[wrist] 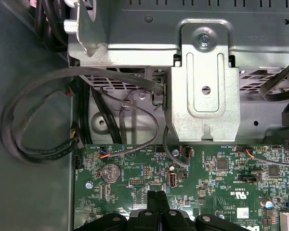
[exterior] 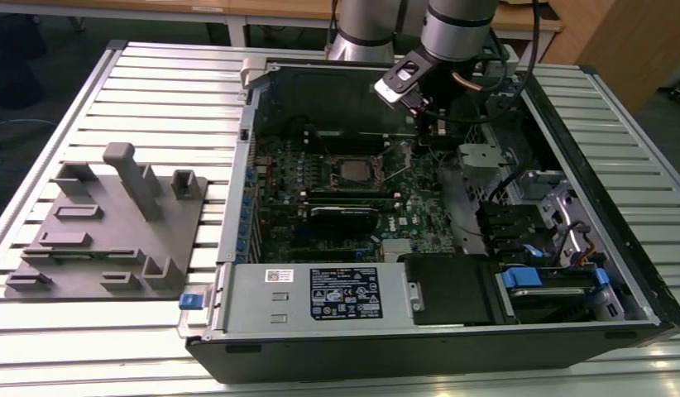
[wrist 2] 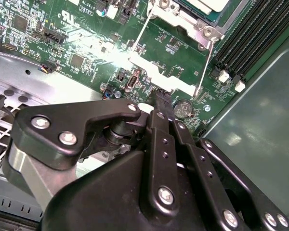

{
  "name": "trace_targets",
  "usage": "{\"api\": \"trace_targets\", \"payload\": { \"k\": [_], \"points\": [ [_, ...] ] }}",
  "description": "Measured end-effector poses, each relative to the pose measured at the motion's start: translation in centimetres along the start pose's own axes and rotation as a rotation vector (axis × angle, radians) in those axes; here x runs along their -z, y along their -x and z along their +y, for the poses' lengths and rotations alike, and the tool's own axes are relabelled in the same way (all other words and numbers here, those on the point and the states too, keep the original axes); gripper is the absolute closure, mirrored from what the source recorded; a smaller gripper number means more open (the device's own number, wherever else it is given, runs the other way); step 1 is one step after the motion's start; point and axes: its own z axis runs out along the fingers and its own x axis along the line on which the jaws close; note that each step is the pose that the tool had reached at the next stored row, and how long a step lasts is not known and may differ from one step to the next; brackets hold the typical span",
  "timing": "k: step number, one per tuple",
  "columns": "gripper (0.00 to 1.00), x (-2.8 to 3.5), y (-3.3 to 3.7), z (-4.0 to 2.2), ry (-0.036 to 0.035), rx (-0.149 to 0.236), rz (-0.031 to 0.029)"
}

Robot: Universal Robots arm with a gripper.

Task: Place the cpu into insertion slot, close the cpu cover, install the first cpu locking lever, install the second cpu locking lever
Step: 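Close the cpu cover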

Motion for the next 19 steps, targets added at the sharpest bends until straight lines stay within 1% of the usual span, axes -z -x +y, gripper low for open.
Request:
{"api": "trace_targets", "payload": {
  "k": [13,19],
  "points": [
    [0.89,0.00,0.00,-0.23,0.0000,0.000,0.0000],
    [0.89,0.00,0.01,-0.49,-0.0001,0.000,-0.0001]
  ]
}}
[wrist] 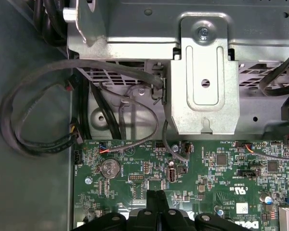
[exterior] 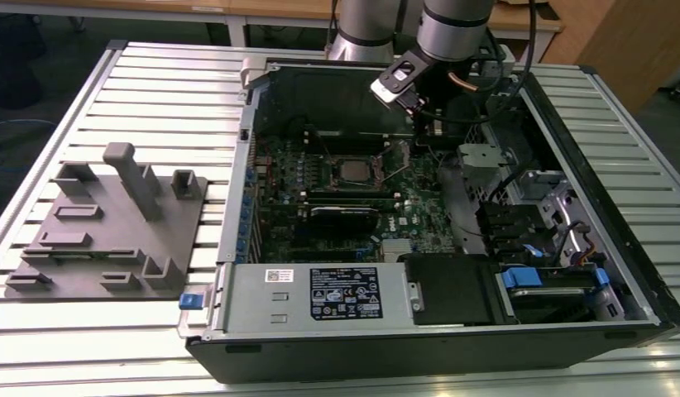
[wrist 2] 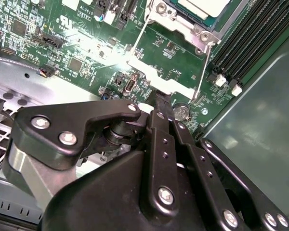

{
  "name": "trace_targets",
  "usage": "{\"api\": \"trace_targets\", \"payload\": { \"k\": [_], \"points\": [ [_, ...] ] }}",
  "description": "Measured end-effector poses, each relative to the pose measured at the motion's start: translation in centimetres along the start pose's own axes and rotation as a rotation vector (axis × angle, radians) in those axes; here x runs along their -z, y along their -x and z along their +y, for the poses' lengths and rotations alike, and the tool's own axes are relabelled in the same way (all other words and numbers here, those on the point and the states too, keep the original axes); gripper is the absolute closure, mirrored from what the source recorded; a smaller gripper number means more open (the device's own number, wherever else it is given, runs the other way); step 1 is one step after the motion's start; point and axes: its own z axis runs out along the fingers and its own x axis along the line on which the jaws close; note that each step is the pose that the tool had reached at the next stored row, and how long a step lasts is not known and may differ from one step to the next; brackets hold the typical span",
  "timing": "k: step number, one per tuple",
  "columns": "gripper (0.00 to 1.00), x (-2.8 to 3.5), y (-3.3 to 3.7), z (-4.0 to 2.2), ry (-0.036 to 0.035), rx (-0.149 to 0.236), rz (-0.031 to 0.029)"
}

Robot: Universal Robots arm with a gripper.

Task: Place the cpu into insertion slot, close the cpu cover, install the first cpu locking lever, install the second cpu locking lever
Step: 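Close the cpu cover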

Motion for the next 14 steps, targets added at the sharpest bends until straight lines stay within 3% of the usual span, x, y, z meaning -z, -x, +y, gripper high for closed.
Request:
{"api": "trace_targets", "payload": {
  "k": [8,14],
  "points": [
    [0.89,0.02,0.01,-0.76,0.0001,0.000,0.0001],
    [0.89,0.06,0.04,-1.70,0.0016,0.000,0.0001]
  ]
}}
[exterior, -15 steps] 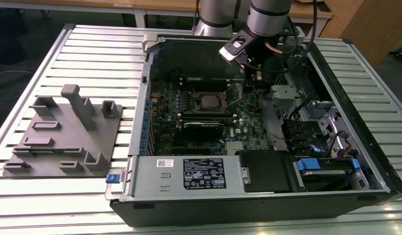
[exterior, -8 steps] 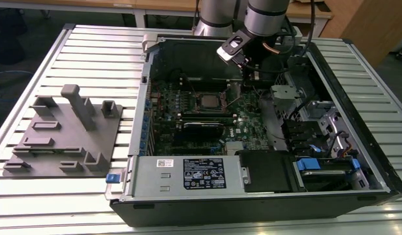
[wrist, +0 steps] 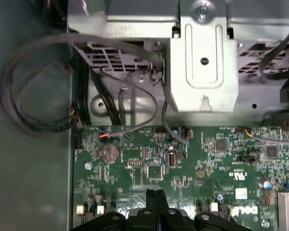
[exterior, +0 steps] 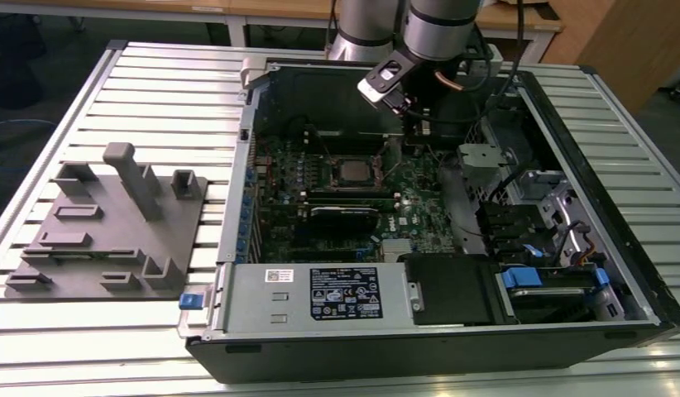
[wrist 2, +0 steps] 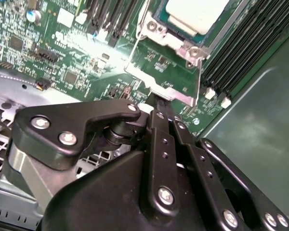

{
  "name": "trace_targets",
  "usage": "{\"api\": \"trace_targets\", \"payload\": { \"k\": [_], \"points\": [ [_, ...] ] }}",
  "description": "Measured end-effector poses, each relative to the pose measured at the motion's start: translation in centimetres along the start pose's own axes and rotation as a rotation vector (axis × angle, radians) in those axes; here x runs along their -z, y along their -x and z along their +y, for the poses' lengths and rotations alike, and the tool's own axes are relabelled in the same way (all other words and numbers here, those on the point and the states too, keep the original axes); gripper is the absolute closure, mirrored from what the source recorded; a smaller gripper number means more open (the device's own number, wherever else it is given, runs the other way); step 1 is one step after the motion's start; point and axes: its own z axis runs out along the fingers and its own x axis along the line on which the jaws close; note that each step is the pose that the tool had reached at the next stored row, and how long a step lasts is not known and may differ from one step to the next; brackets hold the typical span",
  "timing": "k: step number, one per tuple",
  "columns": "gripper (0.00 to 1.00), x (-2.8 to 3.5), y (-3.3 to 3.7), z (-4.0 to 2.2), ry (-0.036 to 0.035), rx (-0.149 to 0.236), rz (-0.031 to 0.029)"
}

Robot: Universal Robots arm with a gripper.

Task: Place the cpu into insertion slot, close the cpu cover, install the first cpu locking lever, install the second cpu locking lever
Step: 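Close the cpu cover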

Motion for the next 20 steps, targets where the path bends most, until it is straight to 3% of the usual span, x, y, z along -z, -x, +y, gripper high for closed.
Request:
{"api": "trace_targets", "payload": {
  "k": [5,15,17,20],
  "points": [
    [0.89,0.04,0.02,-1.08,0.0028,0.000,0.0000],
    [0.89,0.17,0.07,-4.06,0.0111,0.000,0.0000],
    [0.89,0.18,0.08,-4.41,0.0118,0.000,0.0002],
    [0.89,0.18,0.08,-4.45,0.0119,0.000,0.0002]
  ]
}}
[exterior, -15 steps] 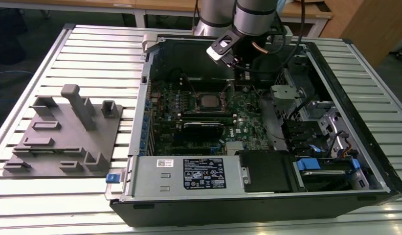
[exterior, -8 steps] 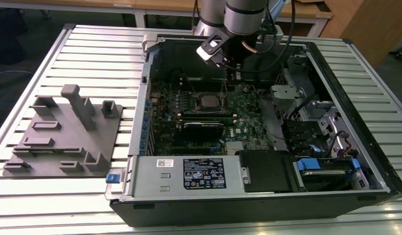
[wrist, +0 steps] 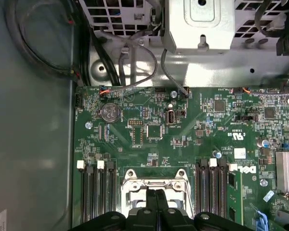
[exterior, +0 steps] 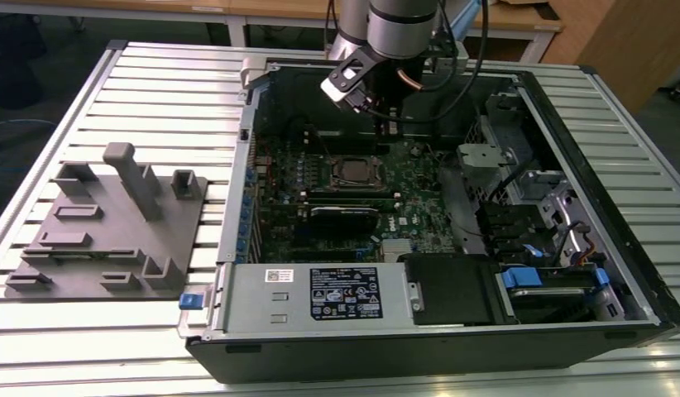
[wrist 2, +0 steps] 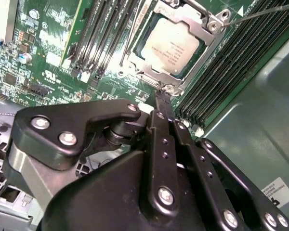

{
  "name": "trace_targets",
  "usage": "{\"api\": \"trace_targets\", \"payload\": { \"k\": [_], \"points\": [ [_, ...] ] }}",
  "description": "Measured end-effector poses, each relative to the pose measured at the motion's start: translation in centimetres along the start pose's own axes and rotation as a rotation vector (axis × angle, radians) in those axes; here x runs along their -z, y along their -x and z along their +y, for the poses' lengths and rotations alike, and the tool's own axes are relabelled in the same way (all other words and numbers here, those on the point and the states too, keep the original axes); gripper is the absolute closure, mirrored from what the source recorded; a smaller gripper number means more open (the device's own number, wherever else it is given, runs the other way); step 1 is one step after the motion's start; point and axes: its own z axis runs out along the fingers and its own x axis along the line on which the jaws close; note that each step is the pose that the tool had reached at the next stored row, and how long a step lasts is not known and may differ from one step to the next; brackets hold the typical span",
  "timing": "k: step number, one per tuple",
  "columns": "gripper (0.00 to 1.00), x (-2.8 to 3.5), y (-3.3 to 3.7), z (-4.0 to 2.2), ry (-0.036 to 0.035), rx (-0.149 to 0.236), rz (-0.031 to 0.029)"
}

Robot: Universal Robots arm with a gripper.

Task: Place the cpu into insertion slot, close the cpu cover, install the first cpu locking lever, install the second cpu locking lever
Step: 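Close the cpu cover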

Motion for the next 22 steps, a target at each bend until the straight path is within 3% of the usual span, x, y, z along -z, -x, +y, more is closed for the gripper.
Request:
{"api": "trace_targets", "payload": {
  "k": [5,8,9,16,22],
  "points": [
    [0.89,-0.01,0.00,-0.01,-0.0027,0.000,-0.0001],
    [0.89,-0.03,0.00,-0.01,-0.0215,0.000,-0.0020],
    [0.89,-0.02,0.01,-0.01,-0.0242,0.000,-0.0025],
    [0.89,-0.04,0.00,-0.05,-0.0291,0.001,-0.0023],
    [0.89,-0.22,0.02,-0.78,-0.0290,0.001,-0.0021]
  ]
}}
